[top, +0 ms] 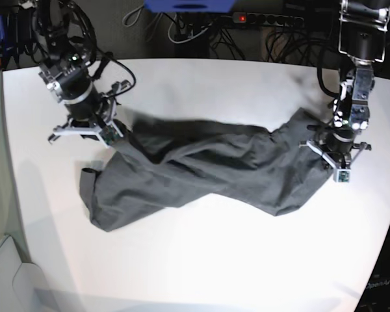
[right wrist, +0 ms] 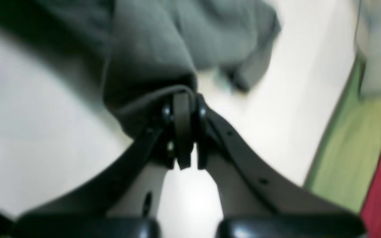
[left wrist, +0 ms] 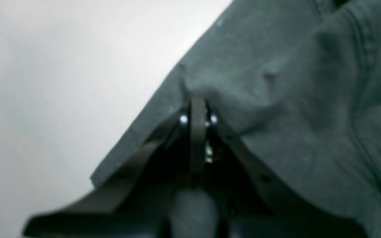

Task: Layout the t-shirt on the table in an organized manner, then fold the t-shirt properly
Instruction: 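Pull the grasped fabric with the right gripper away from the left gripper, then stretch the shirt between both grippers, left gripper pulling inward slightly, then drag the held shirt corner with the right gripper along the table edge, then release the shirt with both grippers and raise them, then move the left gripper to the shirt's bunched middle and grasp fabric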

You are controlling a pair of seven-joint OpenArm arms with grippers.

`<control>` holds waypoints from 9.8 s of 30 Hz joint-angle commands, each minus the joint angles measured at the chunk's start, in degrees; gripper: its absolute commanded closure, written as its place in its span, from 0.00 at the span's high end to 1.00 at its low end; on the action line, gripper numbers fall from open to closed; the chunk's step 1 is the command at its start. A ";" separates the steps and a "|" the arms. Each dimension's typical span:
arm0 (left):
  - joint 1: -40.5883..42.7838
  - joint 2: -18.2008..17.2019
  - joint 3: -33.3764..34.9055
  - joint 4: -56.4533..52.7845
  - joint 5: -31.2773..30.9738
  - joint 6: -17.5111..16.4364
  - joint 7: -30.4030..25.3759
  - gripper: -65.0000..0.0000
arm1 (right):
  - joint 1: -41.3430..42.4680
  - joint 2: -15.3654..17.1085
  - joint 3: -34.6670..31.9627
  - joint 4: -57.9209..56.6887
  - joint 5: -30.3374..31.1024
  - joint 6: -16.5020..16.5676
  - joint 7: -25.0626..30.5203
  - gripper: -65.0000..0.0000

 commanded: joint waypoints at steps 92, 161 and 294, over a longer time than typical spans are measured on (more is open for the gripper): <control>-2.80 5.83 -1.83 -4.35 -0.14 -0.01 -1.49 0.00 | -13.81 -1.57 30.92 0.27 -5.61 21.94 4.70 0.32; -2.80 5.83 -1.83 -4.35 0.13 0.43 -1.49 0.00 | 56.78 -3.16 10.87 -76.65 -5.61 9.85 26.86 0.00; -24.52 23.77 17.77 -8.57 -0.49 -8.98 27.52 0.45 | 13.44 -8.34 19.05 -27.95 -5.53 6.24 8.92 0.00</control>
